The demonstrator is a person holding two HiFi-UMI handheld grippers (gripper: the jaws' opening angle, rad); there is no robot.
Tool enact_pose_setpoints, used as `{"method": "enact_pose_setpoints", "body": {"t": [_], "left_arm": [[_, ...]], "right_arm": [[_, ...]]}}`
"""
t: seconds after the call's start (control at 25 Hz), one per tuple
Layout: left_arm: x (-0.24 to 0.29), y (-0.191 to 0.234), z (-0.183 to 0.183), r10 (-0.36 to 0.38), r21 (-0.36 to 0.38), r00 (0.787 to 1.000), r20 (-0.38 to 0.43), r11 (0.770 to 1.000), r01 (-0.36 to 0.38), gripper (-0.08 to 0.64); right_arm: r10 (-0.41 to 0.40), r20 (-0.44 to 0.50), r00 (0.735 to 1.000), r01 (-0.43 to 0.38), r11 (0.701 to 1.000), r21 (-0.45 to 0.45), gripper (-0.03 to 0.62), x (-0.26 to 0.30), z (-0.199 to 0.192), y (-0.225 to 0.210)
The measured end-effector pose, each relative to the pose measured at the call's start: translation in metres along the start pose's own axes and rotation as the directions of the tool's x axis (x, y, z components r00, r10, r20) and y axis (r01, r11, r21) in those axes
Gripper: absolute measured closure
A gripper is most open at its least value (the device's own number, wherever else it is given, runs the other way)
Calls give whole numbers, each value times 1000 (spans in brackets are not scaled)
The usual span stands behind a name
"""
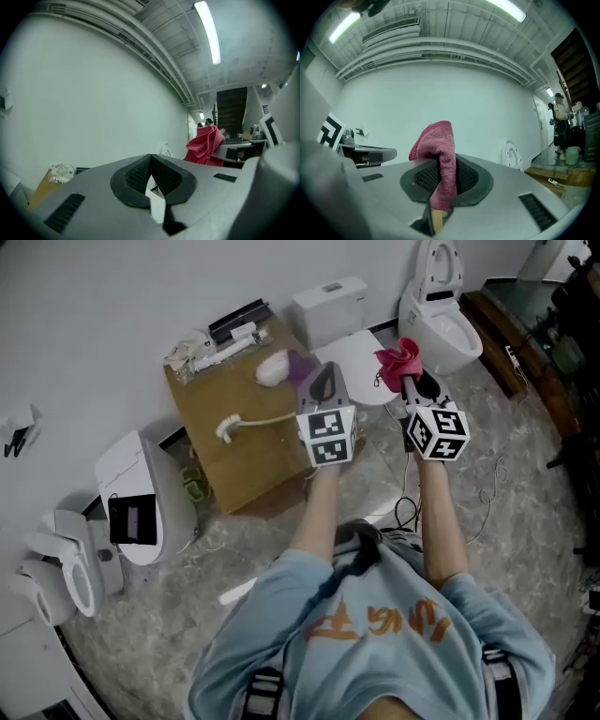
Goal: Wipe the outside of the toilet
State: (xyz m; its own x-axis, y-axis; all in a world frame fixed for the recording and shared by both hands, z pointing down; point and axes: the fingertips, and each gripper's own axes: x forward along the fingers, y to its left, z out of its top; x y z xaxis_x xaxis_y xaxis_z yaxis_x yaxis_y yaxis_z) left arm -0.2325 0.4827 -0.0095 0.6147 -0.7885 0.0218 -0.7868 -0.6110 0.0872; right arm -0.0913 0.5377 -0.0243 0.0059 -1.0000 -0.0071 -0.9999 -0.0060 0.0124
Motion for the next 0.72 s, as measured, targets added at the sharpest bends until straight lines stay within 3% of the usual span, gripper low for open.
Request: {"method": "enact_pose_setpoints", "body": {"t": [0.36, 0.6, 0.72], "left_arm": [[1, 27, -19, 26, -72, 999, -34, 997, -29, 535], [10, 10, -20, -31, -69, 999, -41, 997, 28, 534], [13, 35, -21, 8, -128, 999, -44, 992, -14, 535]], "right_arm": [[-152, 3, 988, 152, 988, 29, 523, -28, -5, -41], [-169, -10, 986, 169, 985, 31, 523, -30, -4, -52], [-129, -11, 992, 129, 991, 16, 523, -20, -4, -41]]}}
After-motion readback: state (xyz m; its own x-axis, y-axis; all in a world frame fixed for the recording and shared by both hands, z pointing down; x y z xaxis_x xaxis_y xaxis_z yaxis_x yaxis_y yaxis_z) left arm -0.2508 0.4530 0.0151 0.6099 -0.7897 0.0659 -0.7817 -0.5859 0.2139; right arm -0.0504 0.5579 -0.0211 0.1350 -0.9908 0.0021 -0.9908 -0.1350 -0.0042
